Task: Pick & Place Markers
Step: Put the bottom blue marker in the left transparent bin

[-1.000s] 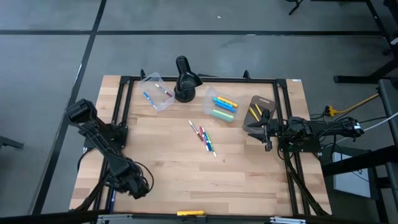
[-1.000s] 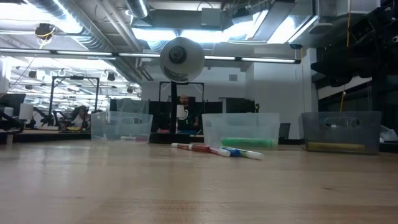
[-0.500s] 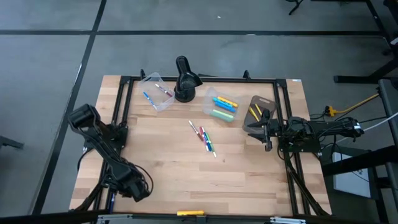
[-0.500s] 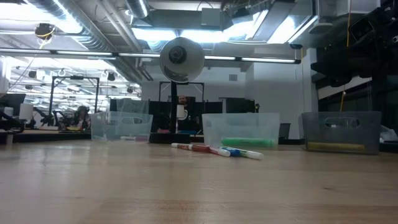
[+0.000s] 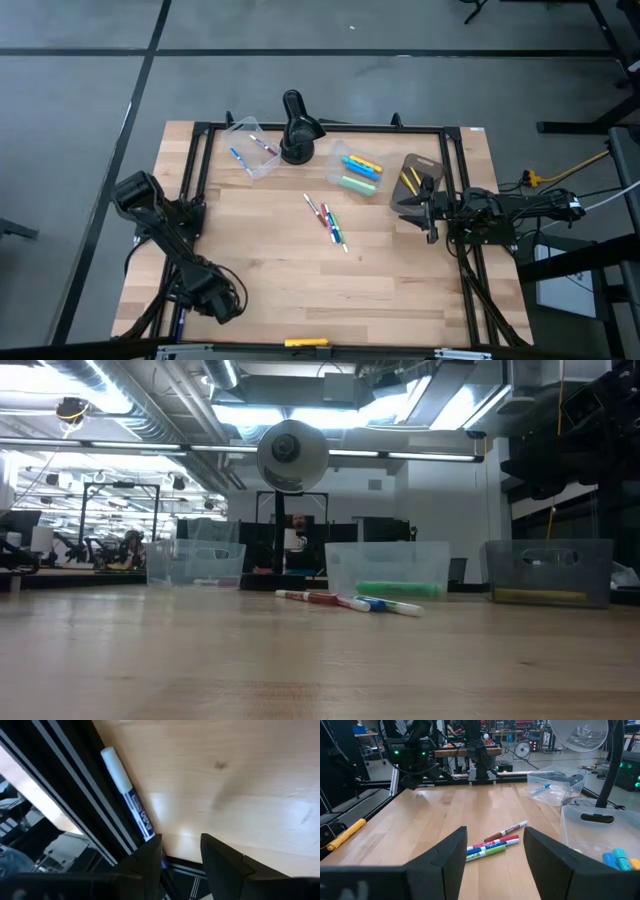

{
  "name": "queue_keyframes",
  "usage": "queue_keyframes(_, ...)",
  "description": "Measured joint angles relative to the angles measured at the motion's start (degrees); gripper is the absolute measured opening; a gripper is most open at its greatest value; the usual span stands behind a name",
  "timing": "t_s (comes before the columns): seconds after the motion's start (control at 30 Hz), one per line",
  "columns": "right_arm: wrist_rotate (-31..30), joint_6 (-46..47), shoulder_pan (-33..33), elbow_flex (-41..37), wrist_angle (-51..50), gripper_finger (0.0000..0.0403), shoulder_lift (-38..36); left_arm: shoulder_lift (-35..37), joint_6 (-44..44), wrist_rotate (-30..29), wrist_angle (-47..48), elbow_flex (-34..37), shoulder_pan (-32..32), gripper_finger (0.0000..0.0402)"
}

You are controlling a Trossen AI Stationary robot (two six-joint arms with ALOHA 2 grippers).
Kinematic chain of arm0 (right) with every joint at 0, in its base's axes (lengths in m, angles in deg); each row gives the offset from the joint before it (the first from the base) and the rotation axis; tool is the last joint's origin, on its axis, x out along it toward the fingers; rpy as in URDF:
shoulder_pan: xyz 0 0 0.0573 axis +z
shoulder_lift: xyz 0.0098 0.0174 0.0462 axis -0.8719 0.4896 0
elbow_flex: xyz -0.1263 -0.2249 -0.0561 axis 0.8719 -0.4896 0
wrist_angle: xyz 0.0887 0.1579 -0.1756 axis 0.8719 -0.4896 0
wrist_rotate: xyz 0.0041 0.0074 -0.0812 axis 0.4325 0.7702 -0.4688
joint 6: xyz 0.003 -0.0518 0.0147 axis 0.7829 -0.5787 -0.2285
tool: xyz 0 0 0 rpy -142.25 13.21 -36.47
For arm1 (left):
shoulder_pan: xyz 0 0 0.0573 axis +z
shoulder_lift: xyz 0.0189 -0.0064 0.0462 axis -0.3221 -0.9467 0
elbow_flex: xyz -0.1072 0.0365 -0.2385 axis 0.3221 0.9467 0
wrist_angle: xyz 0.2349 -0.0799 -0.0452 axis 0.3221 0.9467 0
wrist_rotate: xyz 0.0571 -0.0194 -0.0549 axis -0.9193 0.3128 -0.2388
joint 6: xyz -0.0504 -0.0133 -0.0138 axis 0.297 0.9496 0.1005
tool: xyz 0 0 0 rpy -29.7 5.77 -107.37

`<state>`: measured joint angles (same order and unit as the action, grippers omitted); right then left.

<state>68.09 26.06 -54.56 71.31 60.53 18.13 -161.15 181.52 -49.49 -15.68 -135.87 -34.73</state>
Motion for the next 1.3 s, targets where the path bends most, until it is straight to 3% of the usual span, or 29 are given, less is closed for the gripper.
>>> queue_keyframes(0.17,0.0,0.0,0.0,0.0,-0.1,0.0194,0.0,1.3,-1.0,-3.2,-0.1,0.1,0.6,0.0129)
queue_keyframes(0.33,0.0,0.0,0.0,0.0,-0.1,0.0194,0.0,5.2,-6.8,-15.0,2.7,0.4,0.8,0.0129)
queue_keyframes(0.4,0.0,0.0,0.0,0.0,-0.1,0.0194,0.0,6.8,-11.8,-16.7,4.7,0.3,0.9,0.0126)
queue_keyframes(0.53,0.0,0.0,0.0,0.0,-0.1,0.0194,0.0,8.8,-28.4,-13.8,6.7,0.4,0.9,0.0113)
queue_keyframes(0.73,0.0,0.0,0.0,0.0,-0.1,0.0194,0.0,9.5,-47.4,-2.5,7.0,0.3,-0.4,0.0096)
queue_keyframes(1.03,0.0,0.0,0.0,0.0,-0.1,0.0194,0.0,9.3,-51.9,-1.4,5.3,0.2,-4.9,0.0076)
queue_keyframes(1.3,0.0,0.0,0.0,0.0,-0.1,0.0194,0.0,6.8,-55.6,-6.4,2.4,0.2,-4.8,0.001)
